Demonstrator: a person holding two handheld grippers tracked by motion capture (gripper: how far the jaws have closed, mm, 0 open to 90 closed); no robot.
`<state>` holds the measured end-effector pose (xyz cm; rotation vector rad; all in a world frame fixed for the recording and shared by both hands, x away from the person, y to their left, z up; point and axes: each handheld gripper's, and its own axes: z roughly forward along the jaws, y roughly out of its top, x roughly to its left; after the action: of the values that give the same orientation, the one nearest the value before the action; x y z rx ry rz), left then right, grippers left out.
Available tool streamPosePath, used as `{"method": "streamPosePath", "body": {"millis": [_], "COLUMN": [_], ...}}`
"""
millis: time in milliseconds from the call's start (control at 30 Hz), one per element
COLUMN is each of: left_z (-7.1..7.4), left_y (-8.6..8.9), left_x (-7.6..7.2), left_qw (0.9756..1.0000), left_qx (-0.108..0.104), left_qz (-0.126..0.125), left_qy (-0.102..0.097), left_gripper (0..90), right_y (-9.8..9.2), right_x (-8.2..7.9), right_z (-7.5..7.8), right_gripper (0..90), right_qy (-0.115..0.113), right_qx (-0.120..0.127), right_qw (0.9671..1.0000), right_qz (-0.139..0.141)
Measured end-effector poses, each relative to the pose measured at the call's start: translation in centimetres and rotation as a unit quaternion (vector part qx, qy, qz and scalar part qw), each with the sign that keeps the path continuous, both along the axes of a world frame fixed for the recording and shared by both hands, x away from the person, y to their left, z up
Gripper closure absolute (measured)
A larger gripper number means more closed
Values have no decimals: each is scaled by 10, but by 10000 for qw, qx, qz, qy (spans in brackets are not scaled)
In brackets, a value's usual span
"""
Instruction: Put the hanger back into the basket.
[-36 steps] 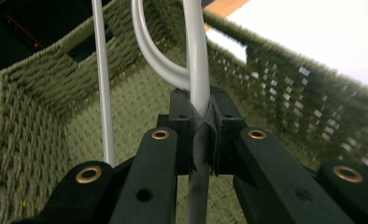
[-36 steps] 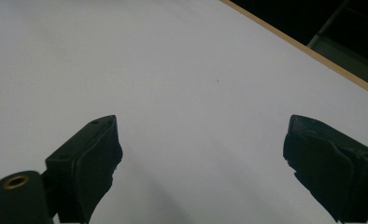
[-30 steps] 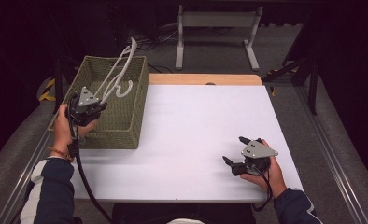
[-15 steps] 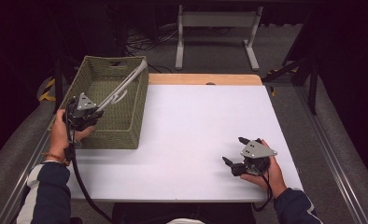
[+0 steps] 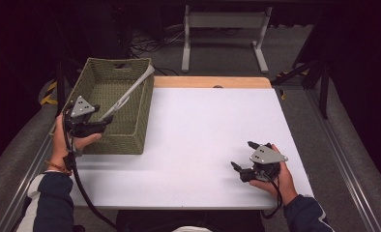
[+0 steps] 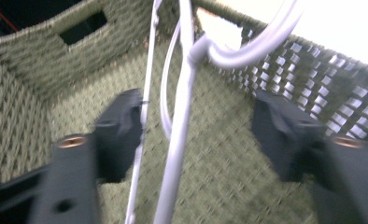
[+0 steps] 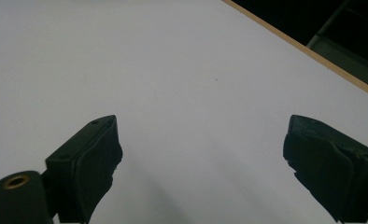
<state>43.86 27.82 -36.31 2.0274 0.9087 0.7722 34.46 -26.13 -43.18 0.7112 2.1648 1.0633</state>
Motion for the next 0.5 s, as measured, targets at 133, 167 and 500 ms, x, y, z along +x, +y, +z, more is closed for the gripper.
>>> {"method": "streamPosePath", "body": {"millis": [133,167,500], "left_z": [5,6,16], "left_y": [-9,-10,-23], "left_x": [-6,-7,-22], "left_qw": [9992,9987,9919], "left_qx": [-138,-175,-631], "left_qz": [-124,-147,-386], "left_qy": [-362,-447,-1031], "left_gripper": [189,173,75], "right_y": [-1,-1,-2], "right_x": [0,0,1], "right_z": [0,0,0], "right_gripper": [113,113,113], "right_qy": [-7,-12,-23], "right_qx": [18,7,148], "right_qw": [10000,10000,9999], "right_qz": [-23,-28,-64]}}
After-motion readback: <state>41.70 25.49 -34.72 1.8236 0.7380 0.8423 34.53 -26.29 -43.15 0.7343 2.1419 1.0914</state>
